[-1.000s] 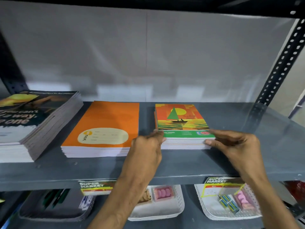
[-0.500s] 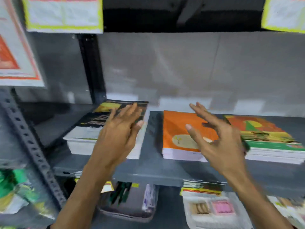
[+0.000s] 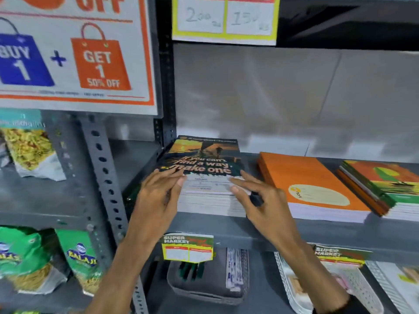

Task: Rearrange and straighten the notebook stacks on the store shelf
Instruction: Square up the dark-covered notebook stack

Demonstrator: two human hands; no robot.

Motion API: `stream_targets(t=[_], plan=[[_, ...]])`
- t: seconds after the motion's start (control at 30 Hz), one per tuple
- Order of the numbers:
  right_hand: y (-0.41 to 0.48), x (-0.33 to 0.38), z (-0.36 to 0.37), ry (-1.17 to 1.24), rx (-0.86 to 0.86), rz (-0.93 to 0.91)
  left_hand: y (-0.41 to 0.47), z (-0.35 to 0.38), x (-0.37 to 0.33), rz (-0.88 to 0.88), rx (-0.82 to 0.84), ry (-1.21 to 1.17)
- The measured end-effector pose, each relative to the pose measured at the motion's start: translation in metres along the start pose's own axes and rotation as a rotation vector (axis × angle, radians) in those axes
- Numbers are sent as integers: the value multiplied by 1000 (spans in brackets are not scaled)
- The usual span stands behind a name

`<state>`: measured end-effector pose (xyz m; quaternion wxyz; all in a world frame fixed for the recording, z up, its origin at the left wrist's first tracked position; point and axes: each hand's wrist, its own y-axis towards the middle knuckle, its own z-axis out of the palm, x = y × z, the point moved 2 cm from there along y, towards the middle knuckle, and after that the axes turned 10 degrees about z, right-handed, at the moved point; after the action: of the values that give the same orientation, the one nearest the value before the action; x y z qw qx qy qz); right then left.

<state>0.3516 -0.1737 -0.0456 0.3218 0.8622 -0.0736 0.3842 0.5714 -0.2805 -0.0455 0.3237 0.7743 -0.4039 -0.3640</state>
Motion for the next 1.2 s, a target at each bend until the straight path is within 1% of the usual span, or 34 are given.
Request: stream_targets(t=[0.1,0.17,0.23,0.3,0.37,0.5,0.6,0.7,0.83,0.97,1.2], plan=[[-4,-3,3,60,1,14,-5,2,3,0,-65,-97],[-8,-3,3,85,0,31,-10,0,5,-46,-138,-118],[-11,-4,0,113,-31,49,-14,-3,6,-169,-208,-156],[-12,-4,-2,143,-47,81,-17,-3,8,-317,-230,-200],[-12,-4,-2,146,-51,85,-18,-3,6,-371,-243,-182],[-12,-5,-1,145,-60,77,-16,-2,2,-360,-285,-190],[-11,-6,2,167,-53,68,-17,-2,2,-349,-287,-189],[-11,-5,2,180,-42,64,-16,-2,4,-373,-280,-178],[-10,-6,3,131,-68,49,-16,-3,4,-381,-290,-199],[-11,-6,2,99,-88,40,-19,-2,5,-346,-299,-183],[-13,-1,2,50,-110,-11,-16,-2,1,-306,-289,-117]])
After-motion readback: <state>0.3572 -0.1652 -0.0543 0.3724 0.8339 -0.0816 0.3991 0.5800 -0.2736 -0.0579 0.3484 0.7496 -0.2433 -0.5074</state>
